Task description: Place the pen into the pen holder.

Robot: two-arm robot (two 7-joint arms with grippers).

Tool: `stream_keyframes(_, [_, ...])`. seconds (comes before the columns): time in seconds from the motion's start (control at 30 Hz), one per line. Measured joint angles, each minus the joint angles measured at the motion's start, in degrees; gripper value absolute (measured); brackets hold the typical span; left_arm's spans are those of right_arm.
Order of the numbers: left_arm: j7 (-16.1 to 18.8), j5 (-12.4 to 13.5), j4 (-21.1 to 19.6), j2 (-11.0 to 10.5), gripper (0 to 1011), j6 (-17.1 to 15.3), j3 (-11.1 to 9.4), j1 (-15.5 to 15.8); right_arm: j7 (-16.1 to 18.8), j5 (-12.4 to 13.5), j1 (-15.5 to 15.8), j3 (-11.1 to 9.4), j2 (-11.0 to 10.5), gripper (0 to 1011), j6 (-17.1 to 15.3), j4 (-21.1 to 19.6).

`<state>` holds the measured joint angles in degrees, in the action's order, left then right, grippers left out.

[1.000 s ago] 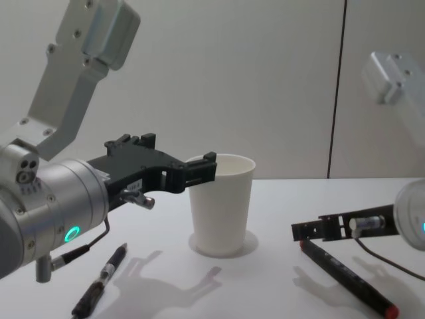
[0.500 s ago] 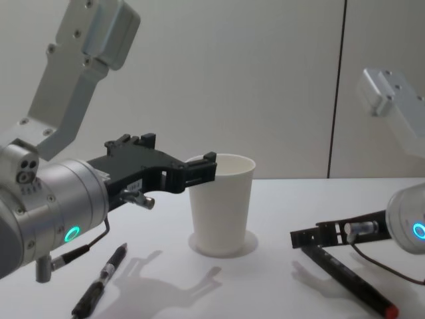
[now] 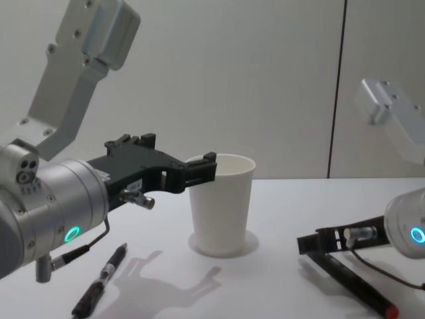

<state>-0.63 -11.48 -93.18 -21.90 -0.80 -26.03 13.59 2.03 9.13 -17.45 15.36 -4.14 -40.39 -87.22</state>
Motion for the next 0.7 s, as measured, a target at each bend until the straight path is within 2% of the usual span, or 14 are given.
stream_keyframes(0.07, [0.0, 0.0, 0.0, 0.0, 1004, 0.0, 0.0, 0.0, 0.1, -0.1, -0.1, -0.1, 0.0, 723, -0.1, 0.3])
stream_keyframes(0.2, [0.0, 0.0, 0.0, 0.0, 1004, 0.0, 0.0, 0.0, 0.3, -0.3, -0.4, -0.1, 0.1, 565, -0.4, 0.8])
stream_keyframes(0.3, [0.0, 0.0, 0.0, 0.0, 1004, 0.0, 0.0, 0.0, 0.5, -0.5, -0.5, -0.2, 0.2, 503, -0.6, 1.2])
stream_keyframes(0.37, [0.0, 0.0, 0.0, 0.0, 1004, 0.0, 0.0, 0.0, 0.5, -0.6, -0.5, -0.2, 0.2, 394, -0.7, 1.3])
stream_keyframes(0.4, [0.0, 0.0, 0.0, 0.0, 1004, 0.0, 0.0, 0.0, 0.6, -0.6, -0.6, -0.3, 0.2, 394, -0.8, 1.5])
stream_keyframes(0.47, [0.0, 0.0, 0.0, 0.0, 1004, 0.0, 0.0, 0.0, 0.6, -0.7, -0.6, -0.3, 0.3, 301, -0.8, 1.5])
stream_keyframes(0.57, [0.0, 0.0, 0.0, 0.0, 1004, 0.0, 0.0, 0.0, 0.7, -0.9, -0.6, -0.3, 0.3, 243, -0.9, 1.7])
stream_keyframes(0.6, [0.0, 0.0, 0.0, 0.0, 1004, 0.0, 0.0, 0.0, 0.8, -1.0, -0.6, -0.3, 0.3, 184, -0.9, 1.7])
stream_keyframes(0.7, [0.0, 0.0, 0.0, 0.0, 1004, 0.0, 0.0, 0.0, 0.8, -1.1, -0.6, -0.3, 0.4, 172, -0.9, 1.8])
